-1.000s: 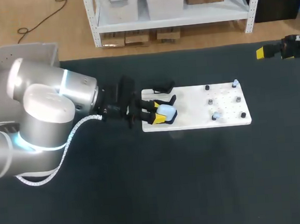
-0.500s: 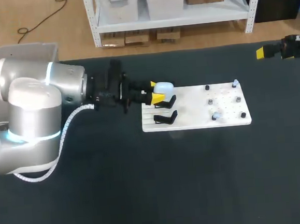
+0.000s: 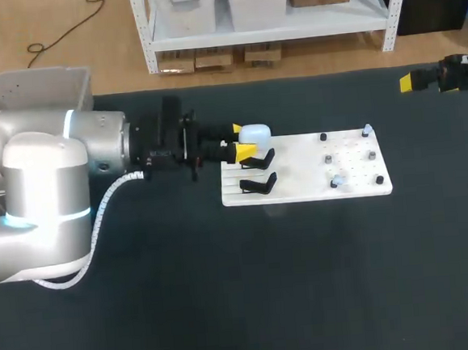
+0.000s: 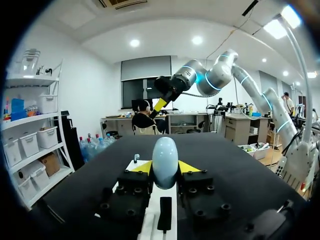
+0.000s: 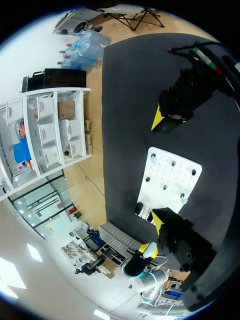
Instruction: Pick up each earbud case from the left stands, insert the matching earbuds, close the lid, and place the case in the box.
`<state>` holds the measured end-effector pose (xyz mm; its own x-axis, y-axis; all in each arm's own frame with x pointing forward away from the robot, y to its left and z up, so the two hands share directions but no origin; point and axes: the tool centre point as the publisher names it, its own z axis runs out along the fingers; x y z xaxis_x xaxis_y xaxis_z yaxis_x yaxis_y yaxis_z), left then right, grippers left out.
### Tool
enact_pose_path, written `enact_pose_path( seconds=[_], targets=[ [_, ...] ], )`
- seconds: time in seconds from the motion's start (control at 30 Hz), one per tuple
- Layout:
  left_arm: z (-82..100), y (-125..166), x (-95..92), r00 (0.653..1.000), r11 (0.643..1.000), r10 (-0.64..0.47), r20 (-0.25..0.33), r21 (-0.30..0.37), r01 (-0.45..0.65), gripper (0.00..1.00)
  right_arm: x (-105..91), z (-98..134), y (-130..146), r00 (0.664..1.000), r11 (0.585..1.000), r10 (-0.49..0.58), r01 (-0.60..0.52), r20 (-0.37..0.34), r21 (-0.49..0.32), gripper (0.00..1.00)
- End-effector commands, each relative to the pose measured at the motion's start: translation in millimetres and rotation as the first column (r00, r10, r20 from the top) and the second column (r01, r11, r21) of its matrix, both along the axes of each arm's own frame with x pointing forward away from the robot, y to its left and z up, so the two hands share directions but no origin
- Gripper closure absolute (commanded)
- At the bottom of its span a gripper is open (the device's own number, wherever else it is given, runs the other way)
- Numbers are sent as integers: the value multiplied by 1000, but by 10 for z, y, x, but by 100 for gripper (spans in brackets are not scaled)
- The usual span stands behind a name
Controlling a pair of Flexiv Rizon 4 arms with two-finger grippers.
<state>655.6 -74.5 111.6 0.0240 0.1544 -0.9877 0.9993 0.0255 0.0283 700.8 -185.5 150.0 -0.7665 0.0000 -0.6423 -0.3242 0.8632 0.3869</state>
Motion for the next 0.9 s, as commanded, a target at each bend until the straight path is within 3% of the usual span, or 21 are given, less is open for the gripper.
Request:
enact_pose_path(
  seconds=[0.03, 0.53, 0.73, 0.9],
  targets=[
    [-4, -3, -10, 1000, 1000, 5, 2, -2, -5, 100, 0, -1, -3, 1000, 1000, 1, -1, 0, 1, 0],
    [22, 5, -18, 1000, 1000, 5, 5, -13, -5, 100, 0, -1, -3, 1000, 1000, 1, -1, 0, 1, 0],
    [121, -21, -55, 999, 999, -31, 7, -36, 31, 100, -224, 132, 144, 998, 998, 57, -57, 17, 5, 0],
    [118, -36, -111, 998, 996, -63, -29, -66, 61, 100, -480, 196, 363, 992, 992, 126, -126, 3, -30, 0]
  ],
)
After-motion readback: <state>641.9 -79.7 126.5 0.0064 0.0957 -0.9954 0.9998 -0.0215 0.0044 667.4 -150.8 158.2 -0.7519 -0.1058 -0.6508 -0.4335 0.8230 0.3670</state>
